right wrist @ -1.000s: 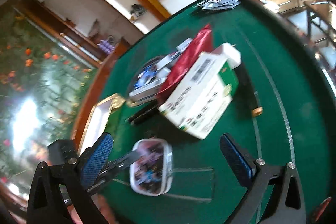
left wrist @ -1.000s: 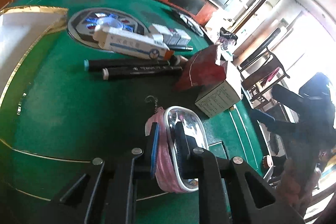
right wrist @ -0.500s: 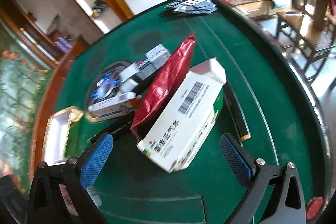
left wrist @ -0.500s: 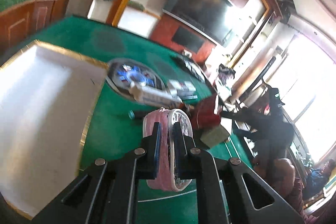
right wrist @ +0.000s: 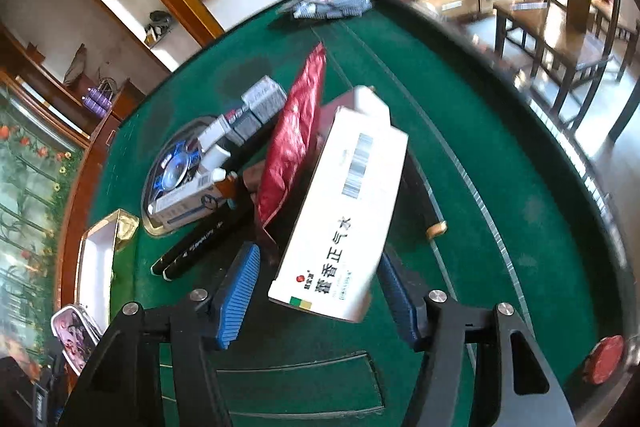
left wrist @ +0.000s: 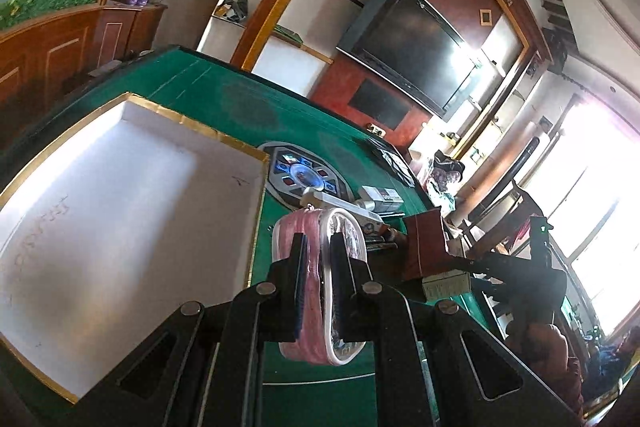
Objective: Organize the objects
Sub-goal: 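Lift the pink case toward the white tray with left while right grasps the white medicine box, then release the pink case in the tray with left while right sets the white box in the tray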
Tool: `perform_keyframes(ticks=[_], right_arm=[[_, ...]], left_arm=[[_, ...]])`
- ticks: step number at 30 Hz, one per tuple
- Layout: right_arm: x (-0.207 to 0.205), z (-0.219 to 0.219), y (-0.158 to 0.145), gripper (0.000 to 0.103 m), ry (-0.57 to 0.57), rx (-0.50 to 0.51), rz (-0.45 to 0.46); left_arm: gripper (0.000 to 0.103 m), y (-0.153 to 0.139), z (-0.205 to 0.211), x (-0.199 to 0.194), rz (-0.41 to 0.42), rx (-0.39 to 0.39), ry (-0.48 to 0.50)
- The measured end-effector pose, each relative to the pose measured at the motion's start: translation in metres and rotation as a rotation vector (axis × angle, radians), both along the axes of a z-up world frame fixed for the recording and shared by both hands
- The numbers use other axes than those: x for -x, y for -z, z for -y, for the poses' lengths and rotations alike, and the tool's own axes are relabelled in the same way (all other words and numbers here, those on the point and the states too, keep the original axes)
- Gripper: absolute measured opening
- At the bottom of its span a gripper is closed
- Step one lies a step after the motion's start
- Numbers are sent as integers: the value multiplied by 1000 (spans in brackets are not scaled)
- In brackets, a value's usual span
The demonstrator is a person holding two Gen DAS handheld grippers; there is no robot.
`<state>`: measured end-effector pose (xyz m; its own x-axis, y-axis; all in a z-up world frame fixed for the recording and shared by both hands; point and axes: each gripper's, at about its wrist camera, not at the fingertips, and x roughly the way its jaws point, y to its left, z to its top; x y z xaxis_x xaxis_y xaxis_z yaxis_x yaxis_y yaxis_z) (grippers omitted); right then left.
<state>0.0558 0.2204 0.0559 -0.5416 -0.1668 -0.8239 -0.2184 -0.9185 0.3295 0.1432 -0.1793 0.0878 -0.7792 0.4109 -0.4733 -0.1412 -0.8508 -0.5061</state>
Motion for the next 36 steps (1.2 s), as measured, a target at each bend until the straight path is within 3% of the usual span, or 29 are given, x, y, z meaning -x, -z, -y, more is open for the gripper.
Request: perform_keyframes(ticks=[3, 5, 8, 14, 20, 28, 36], right_arm=[[12, 2, 10, 63, -6, 10, 44], [18, 0, 19, 54, -7, 42, 49], [13, -5, 19, 50, -1, 61, 32], [-24, -30, 0, 46, 13, 131, -49], [-39, -30, -29, 46, -51, 236, -111], [0, 61, -55, 46, -286, 322, -122], [63, 186, -37, 46, -458, 365, -49]], left_arm=[[11, -1, 4, -4, -4, 1, -13], [11, -3, 4, -9, -7, 10, -19], [11, -7, 6, -15, -16, 28, -34], [11, -11, 20, -20, -18, 33, -74], [11, -18, 38, -11, 5, 21, -99], [11, -45, 66, 31, 22, 138, -169], [11, -22, 81, 107, 151, 151, -173]])
